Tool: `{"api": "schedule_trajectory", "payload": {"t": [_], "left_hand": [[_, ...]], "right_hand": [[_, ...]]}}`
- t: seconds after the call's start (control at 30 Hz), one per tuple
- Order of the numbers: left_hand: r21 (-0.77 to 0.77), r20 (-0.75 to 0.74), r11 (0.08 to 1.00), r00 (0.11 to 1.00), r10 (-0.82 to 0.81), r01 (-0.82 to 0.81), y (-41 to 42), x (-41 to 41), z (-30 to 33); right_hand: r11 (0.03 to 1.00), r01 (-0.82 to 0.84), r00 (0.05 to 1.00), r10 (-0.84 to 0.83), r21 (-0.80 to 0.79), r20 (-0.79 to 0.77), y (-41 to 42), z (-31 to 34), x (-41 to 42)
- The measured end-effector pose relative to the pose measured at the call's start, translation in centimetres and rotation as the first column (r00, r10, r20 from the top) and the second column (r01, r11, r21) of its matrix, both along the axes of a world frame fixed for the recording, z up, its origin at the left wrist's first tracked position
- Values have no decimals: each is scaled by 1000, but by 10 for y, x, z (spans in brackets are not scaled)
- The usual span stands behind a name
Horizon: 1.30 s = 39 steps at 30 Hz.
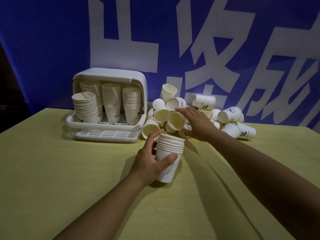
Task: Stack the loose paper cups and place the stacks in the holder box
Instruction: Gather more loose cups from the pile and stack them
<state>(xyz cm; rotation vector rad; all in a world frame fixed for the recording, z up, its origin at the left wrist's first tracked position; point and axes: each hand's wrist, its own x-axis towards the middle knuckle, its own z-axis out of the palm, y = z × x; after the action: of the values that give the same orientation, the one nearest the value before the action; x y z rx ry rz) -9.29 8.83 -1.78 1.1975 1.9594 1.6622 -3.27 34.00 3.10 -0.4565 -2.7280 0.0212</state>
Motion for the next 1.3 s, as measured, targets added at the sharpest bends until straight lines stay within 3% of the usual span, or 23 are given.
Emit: {"api": "schedule_trajectory", "payload": {"t": [0.17,0.23,0.33,0.4,0.47,0.63,0.9,0.93,1.03,1.1,1.17,1.23,1.3], "left_hand": [[-15,3,1000,1000,-9,9,-2,0,0],[-14,-2,1000,1000,5,-5,-3,-1,0],[-16,-27,1000,999,22,-22,-3,-2,1],[-14,-46,999,998,31,-32,-2,0,3],[-6,-71,998,996,54,-55,-1,2,4],[-5,-120,995,988,95,-96,-1,5,6],[22,-125,989,981,150,-148,1,-3,1],[21,-134,989,980,145,-143,1,-3,0],[26,-157,991,979,132,-129,2,-4,-4],[27,-163,992,979,125,-122,3,-5,-5],[20,-161,993,979,121,-120,3,-5,-4],[17,-126,992,984,123,-122,3,-6,-4],[16,-91,992,988,124,-123,4,-6,-5]], "right_hand": [[987,0,997,-12,161,72,1,3,-15],[989,12,999,-18,150,39,-1,6,-16],[986,-13,962,-32,-165,-271,-11,14,-12],[905,-123,874,-96,-408,-477,-25,22,-5],[803,-212,815,-169,-557,-554,-42,30,4],[542,-402,823,-139,-738,-551,-83,36,30],[441,-334,904,-99,-833,-415,-102,17,39],[453,-322,911,-90,-831,-402,-101,16,39],[606,-195,970,5,-771,-241,-99,10,40],[608,-175,983,65,-775,-171,-95,5,42],[594,-224,970,62,-772,-234,-88,5,43],[762,-153,952,-59,-630,-302,-67,3,44],[939,93,967,-165,-332,-195,-40,-5,45]]}}
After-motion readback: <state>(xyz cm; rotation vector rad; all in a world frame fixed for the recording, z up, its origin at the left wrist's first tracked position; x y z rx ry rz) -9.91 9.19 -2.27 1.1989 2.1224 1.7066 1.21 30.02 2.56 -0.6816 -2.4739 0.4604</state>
